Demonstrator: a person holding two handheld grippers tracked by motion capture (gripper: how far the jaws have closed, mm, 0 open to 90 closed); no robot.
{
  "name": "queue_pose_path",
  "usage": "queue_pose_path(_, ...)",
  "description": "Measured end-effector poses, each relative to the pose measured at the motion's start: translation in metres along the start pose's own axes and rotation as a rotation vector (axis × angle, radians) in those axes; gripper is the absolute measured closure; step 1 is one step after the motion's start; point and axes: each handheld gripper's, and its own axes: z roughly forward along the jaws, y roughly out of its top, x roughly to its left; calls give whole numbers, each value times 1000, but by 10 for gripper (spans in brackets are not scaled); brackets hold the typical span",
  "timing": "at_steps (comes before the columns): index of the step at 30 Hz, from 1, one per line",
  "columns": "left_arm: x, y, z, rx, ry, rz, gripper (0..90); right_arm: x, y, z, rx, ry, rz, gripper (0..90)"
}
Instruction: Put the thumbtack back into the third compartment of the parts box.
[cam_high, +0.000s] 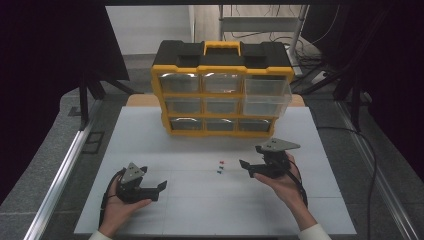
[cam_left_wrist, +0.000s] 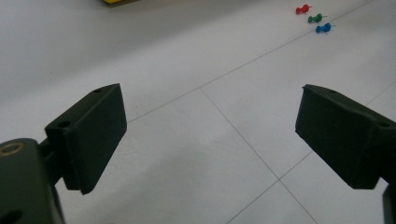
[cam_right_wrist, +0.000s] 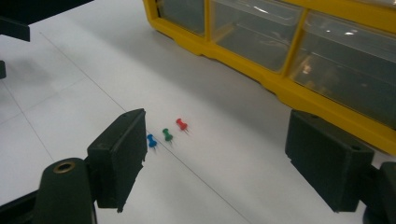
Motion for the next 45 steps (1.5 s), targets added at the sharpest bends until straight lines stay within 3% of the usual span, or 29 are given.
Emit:
queue_pose_path(25, -1, 0, 0, 7, -1, 7, 91, 12, 27, 45, 53, 63, -27, 216)
queue_pose_path(37, -1, 0, 1, 11, 2, 10, 91, 12, 31, 63, 90, 81, -27, 220)
queue_pose_path(45, -1, -1, 0, 10, 3, 12, 91, 9, 27, 87, 150, 81, -31, 228)
